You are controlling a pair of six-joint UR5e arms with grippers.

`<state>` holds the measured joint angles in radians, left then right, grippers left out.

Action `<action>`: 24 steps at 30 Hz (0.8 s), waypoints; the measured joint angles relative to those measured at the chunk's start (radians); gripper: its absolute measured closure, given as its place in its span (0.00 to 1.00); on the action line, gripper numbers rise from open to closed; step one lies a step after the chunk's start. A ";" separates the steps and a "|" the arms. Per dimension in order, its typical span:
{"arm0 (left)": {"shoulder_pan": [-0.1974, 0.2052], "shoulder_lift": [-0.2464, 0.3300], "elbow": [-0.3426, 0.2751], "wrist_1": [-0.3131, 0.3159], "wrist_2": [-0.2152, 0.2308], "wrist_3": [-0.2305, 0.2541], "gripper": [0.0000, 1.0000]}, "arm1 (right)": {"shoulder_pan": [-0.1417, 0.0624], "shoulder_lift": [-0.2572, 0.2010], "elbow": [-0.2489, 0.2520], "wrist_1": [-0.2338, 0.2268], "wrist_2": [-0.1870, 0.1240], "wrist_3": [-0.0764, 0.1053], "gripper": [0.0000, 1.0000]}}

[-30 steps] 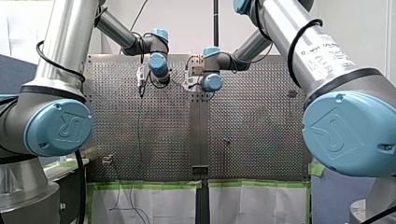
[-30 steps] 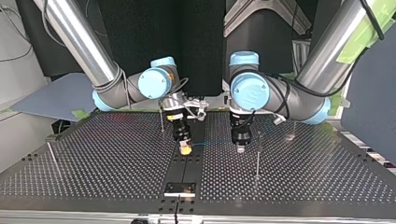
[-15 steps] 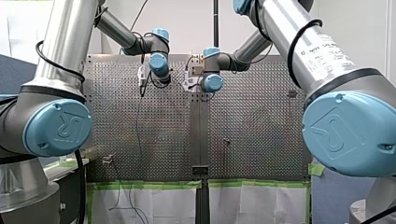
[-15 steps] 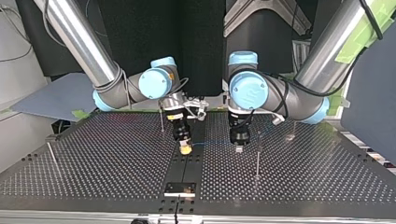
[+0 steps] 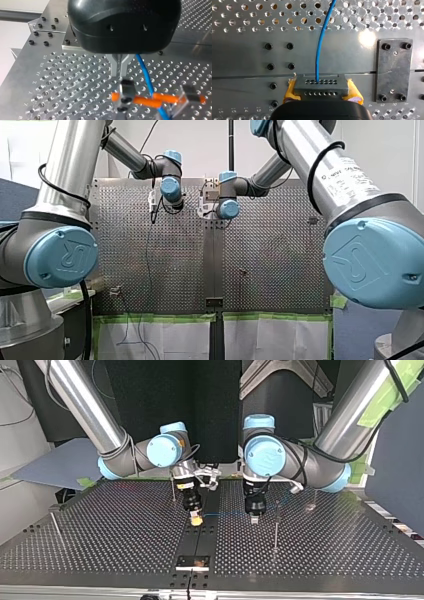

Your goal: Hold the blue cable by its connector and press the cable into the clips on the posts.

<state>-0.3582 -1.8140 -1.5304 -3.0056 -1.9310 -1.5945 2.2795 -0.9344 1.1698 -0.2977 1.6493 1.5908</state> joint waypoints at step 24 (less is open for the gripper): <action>-0.015 0.000 0.000 -0.001 -0.042 0.005 1.00 | 0.003 0.003 0.000 0.003 0.000 -0.004 1.00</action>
<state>-0.3734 -1.8137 -1.5308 -3.0069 -1.9733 -1.5893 2.2824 -0.9312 1.1698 -0.2947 1.6492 1.5865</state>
